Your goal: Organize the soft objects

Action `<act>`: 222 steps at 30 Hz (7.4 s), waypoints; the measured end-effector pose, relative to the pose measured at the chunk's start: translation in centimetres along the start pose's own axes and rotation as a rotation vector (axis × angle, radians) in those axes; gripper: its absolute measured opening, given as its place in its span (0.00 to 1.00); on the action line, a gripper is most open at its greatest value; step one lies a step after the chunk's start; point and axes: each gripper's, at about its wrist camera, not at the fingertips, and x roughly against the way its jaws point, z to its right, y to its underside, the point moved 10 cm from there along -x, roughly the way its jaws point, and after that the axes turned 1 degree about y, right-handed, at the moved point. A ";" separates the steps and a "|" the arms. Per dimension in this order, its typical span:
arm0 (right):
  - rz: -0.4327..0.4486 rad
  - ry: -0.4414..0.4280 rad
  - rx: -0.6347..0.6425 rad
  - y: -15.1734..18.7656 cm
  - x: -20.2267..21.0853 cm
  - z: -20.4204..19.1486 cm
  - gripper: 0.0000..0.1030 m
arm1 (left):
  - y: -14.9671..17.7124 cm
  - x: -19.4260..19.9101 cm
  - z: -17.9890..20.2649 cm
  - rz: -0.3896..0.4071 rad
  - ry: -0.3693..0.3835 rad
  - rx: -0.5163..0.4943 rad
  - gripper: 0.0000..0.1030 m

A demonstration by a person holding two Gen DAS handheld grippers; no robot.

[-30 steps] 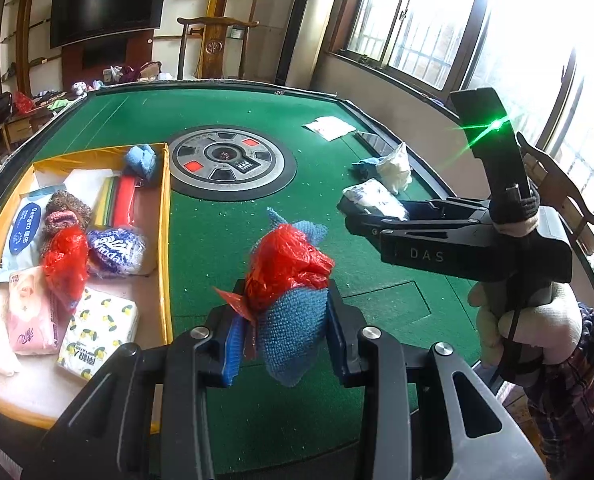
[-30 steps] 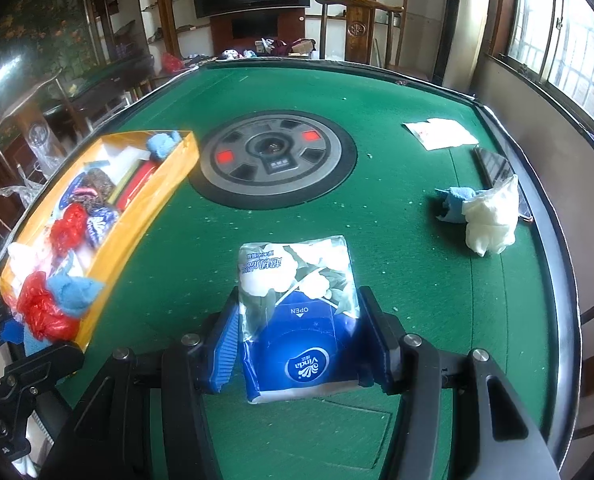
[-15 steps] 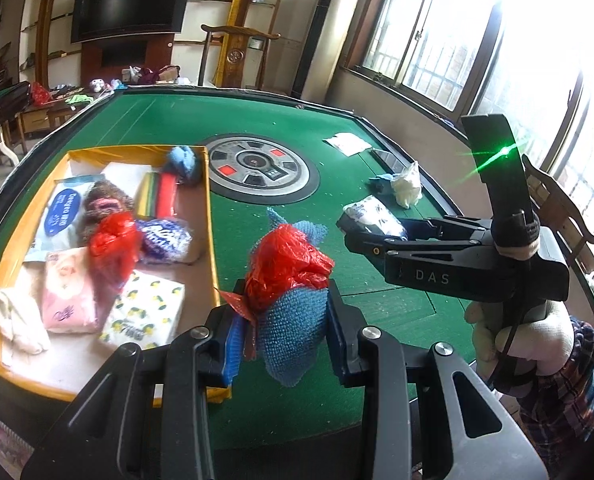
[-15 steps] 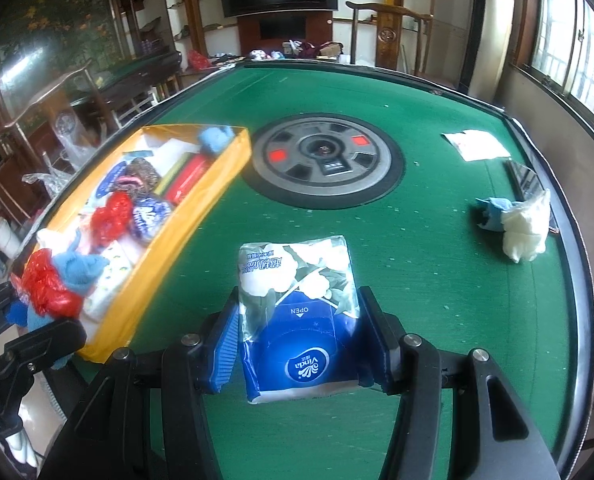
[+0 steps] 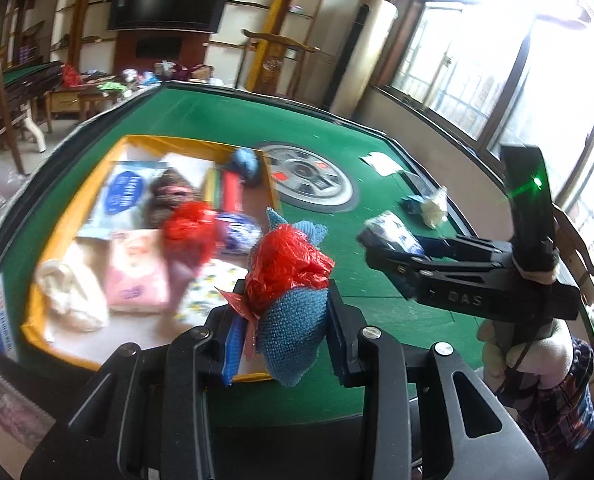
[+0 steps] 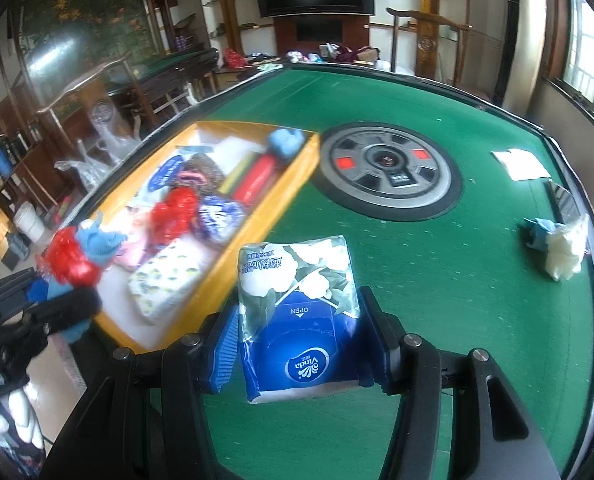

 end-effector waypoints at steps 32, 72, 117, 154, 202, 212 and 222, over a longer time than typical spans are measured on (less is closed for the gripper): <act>-0.191 -0.409 0.141 2.0 -6.2 -16.7 0.48 | 0.0 1.8 -12.4 0.023 -0.102 0.224 0.32; -0.053 -0.335 -0.037 -2.6 -5.0 -9.7 0.47 | 2.3 -2.8 -11.0 -0.128 -0.150 0.136 0.49; -0.421 -0.757 -0.108 -1.6 -7.0 -16.2 0.61 | 2.4 -0.2 -13.0 -0.066 -0.031 0.277 0.57; -0.205 -0.331 -0.044 -4.1 -8.9 -11.4 0.61 | 2.4 0.3 -12.8 -0.060 -0.027 0.278 0.57; -0.299 -0.369 -0.081 -4.2 -10.6 -9.7 0.73 | 1.8 -0.5 -11.4 -0.069 -0.074 0.229 0.60; 0.041 -0.293 -0.135 -4.5 -1.5 -5.0 0.74 | -0.7 1.4 -11.1 0.048 -0.336 0.106 0.73; 0.114 -0.124 -0.114 -1.8 -0.3 -1.3 0.75 | -3.6 4.9 -8.7 0.241 -0.579 -0.017 0.83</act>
